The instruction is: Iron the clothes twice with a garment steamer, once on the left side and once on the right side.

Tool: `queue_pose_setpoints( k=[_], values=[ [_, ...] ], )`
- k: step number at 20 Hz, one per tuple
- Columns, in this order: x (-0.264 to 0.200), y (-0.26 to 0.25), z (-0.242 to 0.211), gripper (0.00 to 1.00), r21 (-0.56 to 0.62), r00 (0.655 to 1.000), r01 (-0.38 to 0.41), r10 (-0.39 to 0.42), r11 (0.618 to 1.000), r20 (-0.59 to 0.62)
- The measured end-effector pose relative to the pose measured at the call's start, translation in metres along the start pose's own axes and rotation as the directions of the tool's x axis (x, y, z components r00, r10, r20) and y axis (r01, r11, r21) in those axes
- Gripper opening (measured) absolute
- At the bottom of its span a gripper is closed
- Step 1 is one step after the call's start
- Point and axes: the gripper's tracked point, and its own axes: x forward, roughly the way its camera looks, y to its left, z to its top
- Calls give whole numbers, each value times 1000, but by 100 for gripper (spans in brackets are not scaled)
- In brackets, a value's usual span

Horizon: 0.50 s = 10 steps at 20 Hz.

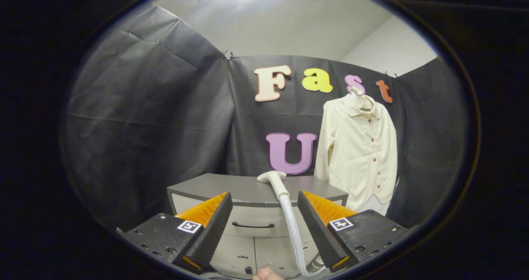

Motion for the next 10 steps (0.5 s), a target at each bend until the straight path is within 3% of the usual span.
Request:
queue_pose_setpoints(
  k=[10],
  values=[
    [42,-5,-4,96,3,1000,2,-2,1000,0]
  ],
)
